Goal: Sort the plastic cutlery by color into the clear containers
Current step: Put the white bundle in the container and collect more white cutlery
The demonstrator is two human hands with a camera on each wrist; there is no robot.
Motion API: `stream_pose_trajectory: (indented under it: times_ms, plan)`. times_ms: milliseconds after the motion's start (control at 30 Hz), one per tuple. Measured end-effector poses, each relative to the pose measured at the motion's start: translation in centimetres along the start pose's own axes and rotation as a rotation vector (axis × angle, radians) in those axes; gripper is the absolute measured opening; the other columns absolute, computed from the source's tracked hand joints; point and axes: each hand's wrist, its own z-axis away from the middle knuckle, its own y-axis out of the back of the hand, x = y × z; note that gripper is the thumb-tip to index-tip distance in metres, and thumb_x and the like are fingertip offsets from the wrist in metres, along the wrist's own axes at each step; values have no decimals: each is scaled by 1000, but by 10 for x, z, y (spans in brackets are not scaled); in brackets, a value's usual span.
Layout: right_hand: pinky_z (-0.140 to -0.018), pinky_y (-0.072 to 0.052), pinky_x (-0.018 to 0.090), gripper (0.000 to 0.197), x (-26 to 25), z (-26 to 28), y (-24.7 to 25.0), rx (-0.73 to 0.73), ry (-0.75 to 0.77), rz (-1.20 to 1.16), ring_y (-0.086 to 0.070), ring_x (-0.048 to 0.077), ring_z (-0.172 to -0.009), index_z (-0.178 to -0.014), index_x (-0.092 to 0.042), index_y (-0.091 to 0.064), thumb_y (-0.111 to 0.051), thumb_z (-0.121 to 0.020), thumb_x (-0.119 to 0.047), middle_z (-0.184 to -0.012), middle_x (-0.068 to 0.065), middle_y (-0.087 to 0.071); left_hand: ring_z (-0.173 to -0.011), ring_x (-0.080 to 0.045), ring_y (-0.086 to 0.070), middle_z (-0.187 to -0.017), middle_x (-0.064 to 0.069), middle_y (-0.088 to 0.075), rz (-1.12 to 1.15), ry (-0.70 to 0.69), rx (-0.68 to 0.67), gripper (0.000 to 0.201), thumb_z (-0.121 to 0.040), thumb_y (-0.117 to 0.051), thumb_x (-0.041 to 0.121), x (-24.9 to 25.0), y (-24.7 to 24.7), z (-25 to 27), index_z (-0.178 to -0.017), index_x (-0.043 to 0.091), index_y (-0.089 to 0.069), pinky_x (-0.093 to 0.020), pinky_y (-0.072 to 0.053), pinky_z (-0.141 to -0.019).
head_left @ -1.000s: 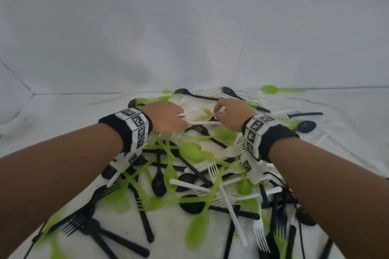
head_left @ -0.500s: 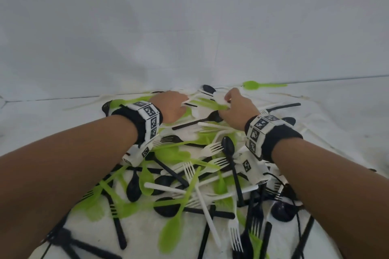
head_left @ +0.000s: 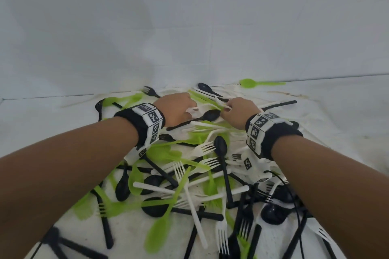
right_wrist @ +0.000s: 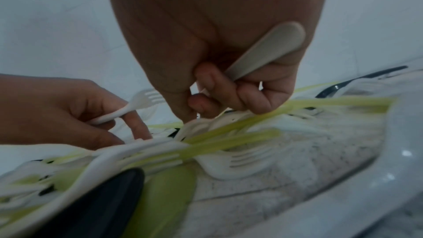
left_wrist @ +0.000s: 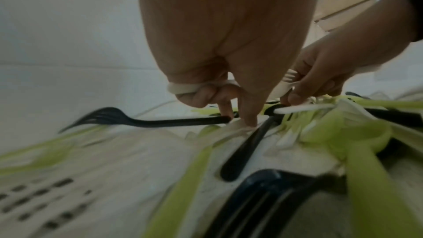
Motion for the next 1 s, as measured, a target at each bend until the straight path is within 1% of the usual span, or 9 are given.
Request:
stream_pose_trajectory:
  times_ms: [133, 233, 400, 500, 567, 667, 733, 900, 1000]
  plan:
    - [-59, -37, 29, 19, 4, -1, 4, -31, 25, -2, -60, 24, -85, -86, -15, -66, -62, -92, -33, -86, 4, -64, -97, -22, -61, -108, 2, -65, 217, 136, 3, 40, -88, -77, 30, -1, 1, -6, -122, 17, -60, -31, -44, -77]
    - [-67, -38, 31, 19, 7, 0, 7, 64, 22, -52, -58, 26, -86, -85, -16, -61, -59, -93, -33, -87, 2, -60, -96, -20, -62, -105, 2, -66, 224, 140, -26, 26, -86, -80, 31, -2, 1, -8, -106, 18, -69, -28, -44, -73]
    - [-75, -39, 32, 23, 16, 1, 15, 212, -54, -57, -52, 29, -83, -114, -16, -56, -50, -100, -32, -118, 11, -53, -95, -19, -64, -99, 2, -67, 461, 131, 114, 25, -83, -83, 37, -5, 5, -8, -92, 20, -66, -31, -50, -79]
    - [-82, -49, 37, 34, 19, -3, 14, 108, -43, 62, -59, 33, -89, -132, -18, -55, -50, -101, -30, -138, 14, -34, -78, -16, -58, -88, 2, -62, 562, 131, 223, 36, -85, -79, 45, -2, 16, -7, -90, 15, -61, -34, -48, -74]
    - [-91, -52, 39, 37, 18, -5, 10, -17, 13, 108, -62, 34, -105, -135, -23, -58, -51, -100, -33, -140, 14, -41, -68, -14, -49, -81, -1, -58, 603, 147, 276, 39, -88, -75, 49, 0, 22, -6, -86, 16, -55, -31, -42, -66]
    - [-76, -49, 30, 18, 15, -2, 11, -17, 79, 51, -64, 26, -97, -108, -29, -70, -58, -94, -26, -119, 8, -62, -53, -9, -41, -76, -13, -61, 693, 210, 315, 42, -98, -59, 54, 4, 24, -5, -88, 16, -44, -27, -34, -54]
    - [-73, -49, 30, 12, 15, 0, 13, -52, 85, 16, -65, 22, -92, -97, -22, -74, -63, -92, -23, -104, 4, -69, -45, -4, -40, -66, -4, -50, 671, 237, 336, 39, -104, -48, 52, 11, 24, -4, -87, 20, -36, -27, -32, -51]
    - [-70, -55, 31, 14, 29, 3, 23, -50, 9, -16, -68, 23, -88, -89, -13, -74, -72, -85, -26, -90, 4, -72, -75, -15, -67, -85, -5, -61, 659, 160, 367, 40, -106, -43, 49, 21, 15, -3, -100, 10, -42, -43, -54, -79]
    - [-67, -45, 29, 20, 43, 3, 24, -57, -9, 67, -64, 23, -87, -86, -16, -67, -74, -85, -34, -88, 0, -65, -78, -7, -64, -92, -1, -68, 564, 109, 332, 34, -108, -39, 47, 30, 14, -2, -99, 15, -45, -42, -50, -75]
